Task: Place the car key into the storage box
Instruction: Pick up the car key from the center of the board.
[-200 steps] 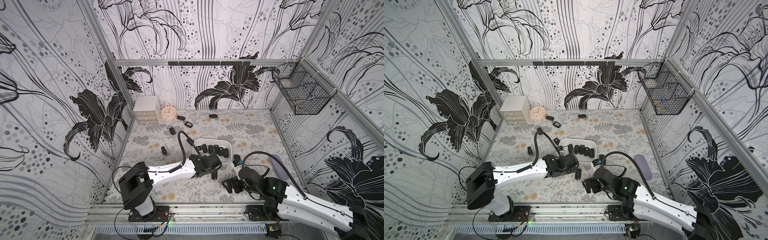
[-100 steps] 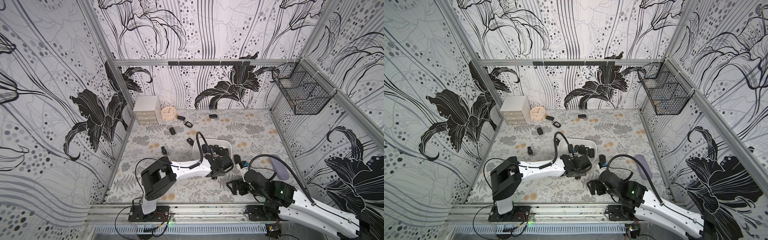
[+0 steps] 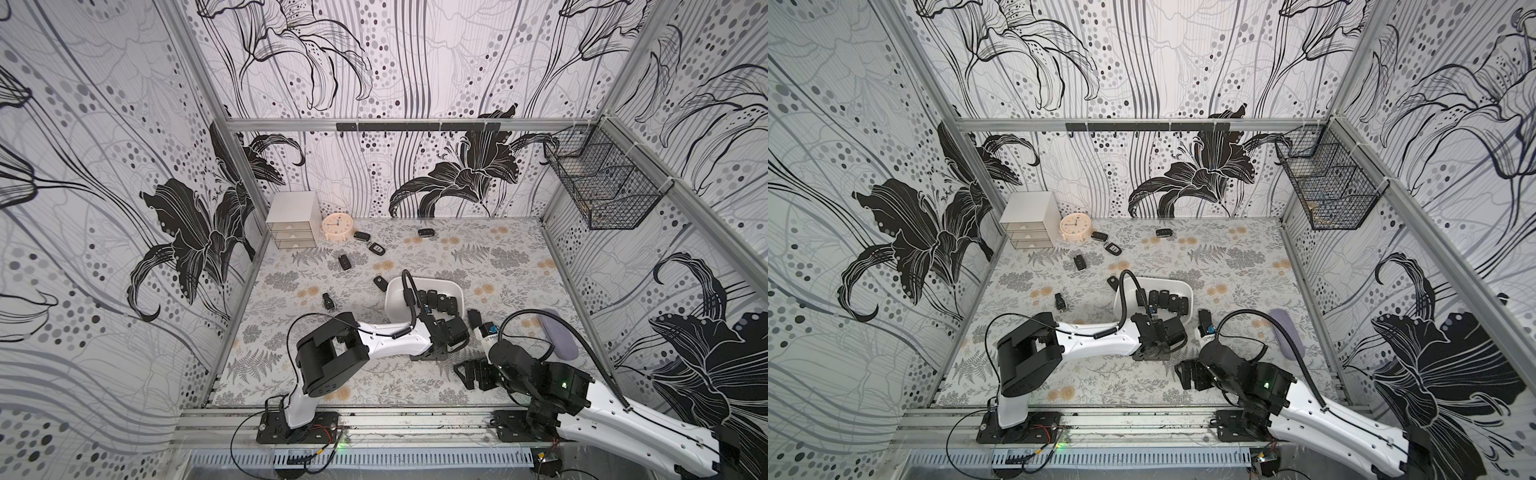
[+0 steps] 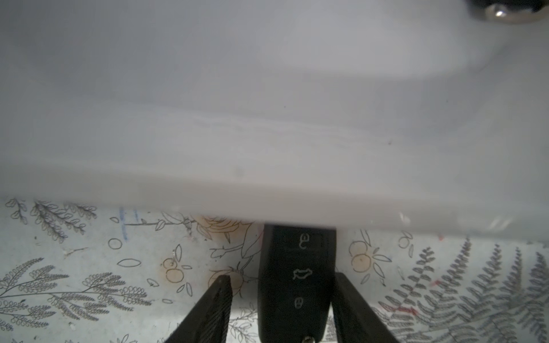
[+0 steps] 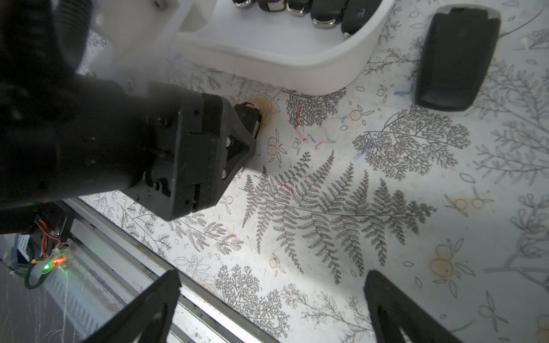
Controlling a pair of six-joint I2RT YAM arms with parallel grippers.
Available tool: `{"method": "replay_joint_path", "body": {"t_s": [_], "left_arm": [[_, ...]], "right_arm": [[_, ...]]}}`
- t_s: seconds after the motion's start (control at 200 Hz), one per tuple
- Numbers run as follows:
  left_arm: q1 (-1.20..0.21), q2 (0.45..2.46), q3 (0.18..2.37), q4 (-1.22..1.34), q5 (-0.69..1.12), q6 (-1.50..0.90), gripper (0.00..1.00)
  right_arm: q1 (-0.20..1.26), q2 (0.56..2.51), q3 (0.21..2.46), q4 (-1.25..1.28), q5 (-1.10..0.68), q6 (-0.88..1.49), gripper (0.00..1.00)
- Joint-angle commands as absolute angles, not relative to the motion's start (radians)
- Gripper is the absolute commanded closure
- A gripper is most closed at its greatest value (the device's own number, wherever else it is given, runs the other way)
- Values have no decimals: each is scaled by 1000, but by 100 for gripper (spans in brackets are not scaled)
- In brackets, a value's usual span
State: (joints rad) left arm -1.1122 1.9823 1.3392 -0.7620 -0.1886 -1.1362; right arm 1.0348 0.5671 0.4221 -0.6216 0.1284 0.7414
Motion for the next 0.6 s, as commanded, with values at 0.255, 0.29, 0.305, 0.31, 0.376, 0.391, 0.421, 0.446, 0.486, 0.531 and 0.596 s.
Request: {"method": "replay_joint_path", "body": {"t_s": [0.255,0.29,0.305,0.31,0.376,0.391,0.421,0.446,0.486,0.531,0.596], "left_arm": [[-1117,2029,1380,-769,-199,-1123,47],[-1117,2029,1380,-765,-198,-1124,53],[-1117,2029,1380,-765,-198,-1124,55],[-1116,2029,1381,-765,-197,-1124,56],[-1117,2024,1376,-765,-196,-1127,63],[-1117,2020,1374,-765,-195,-1128,67],[-1118,2015,1370,-765,-193,-1129,73],[-1118,2009,1365,-768,-193,-1133,75],[-1120,1994,1358,-774,-194,-1138,75],[-1122,1976,1350,-785,-201,-1145,75],[-1126,1947,1343,-811,-211,-1157,74]], "right_arm": [[1039,566,405,-635,153,752,0],[1037,568,404,-634,153,753,0],[1038,569,405,-634,153,753,0],[1038,569,404,-634,153,753,0],[1038,569,404,-632,153,755,0],[1038,569,403,-632,154,755,0],[1038,569,403,-632,155,755,0],[1039,569,403,-631,155,754,0],[1038,567,401,-630,155,755,0],[1038,568,399,-628,155,756,0],[1039,567,399,-625,155,754,0]]}}
